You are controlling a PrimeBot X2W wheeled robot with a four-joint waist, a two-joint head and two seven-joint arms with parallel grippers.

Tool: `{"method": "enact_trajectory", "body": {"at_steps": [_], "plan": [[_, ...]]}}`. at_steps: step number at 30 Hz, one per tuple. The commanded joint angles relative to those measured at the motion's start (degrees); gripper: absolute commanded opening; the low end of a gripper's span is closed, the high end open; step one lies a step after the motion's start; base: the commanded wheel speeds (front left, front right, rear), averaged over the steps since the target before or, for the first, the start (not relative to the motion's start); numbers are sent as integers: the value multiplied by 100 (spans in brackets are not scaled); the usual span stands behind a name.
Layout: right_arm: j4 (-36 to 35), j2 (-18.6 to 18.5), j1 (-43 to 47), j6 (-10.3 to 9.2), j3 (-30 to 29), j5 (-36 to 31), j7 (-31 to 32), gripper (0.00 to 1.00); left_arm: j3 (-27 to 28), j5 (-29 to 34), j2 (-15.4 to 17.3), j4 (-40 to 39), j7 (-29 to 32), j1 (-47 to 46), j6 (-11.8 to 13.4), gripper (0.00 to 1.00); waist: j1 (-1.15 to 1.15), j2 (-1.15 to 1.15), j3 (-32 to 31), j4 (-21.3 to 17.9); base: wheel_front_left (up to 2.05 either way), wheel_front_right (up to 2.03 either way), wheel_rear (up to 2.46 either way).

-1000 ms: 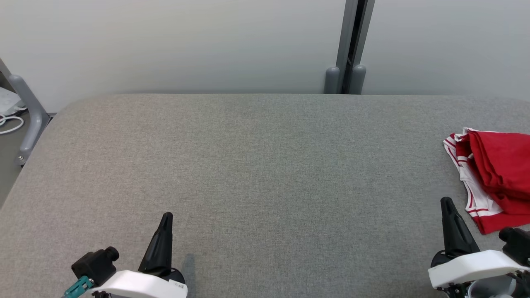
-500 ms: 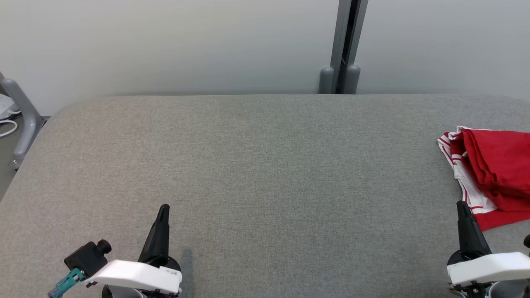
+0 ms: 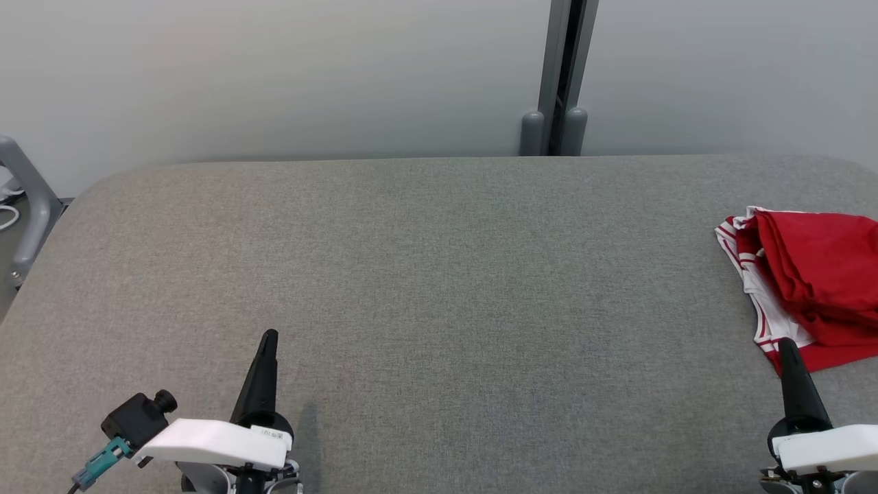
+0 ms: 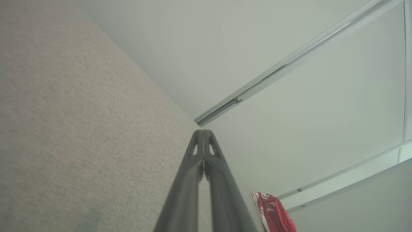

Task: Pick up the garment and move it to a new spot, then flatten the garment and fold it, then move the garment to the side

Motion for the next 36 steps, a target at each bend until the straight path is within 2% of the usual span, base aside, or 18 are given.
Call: {"method": "enact_trajectory", "body": {"at_steps": [1, 21, 36], "plan": [[-92, -52, -19, 0, -58, 180, 50, 0, 16, -143, 39, -51, 16, -202, -24, 0, 0, 0, -1, -8, 0, 0, 0], [-238, -66, 114, -1, -389, 1581, 436, 0, 40, -1294, 44, 33, 293, -407, -31, 0, 0, 0, -17, -140, 0, 0, 0], [-323, -74, 202, -1, -577, 2377, 665, 0, 55, -1939, 44, 91, 444, -516, -36, 0, 0, 0, -28, -227, 0, 0, 0]]}}
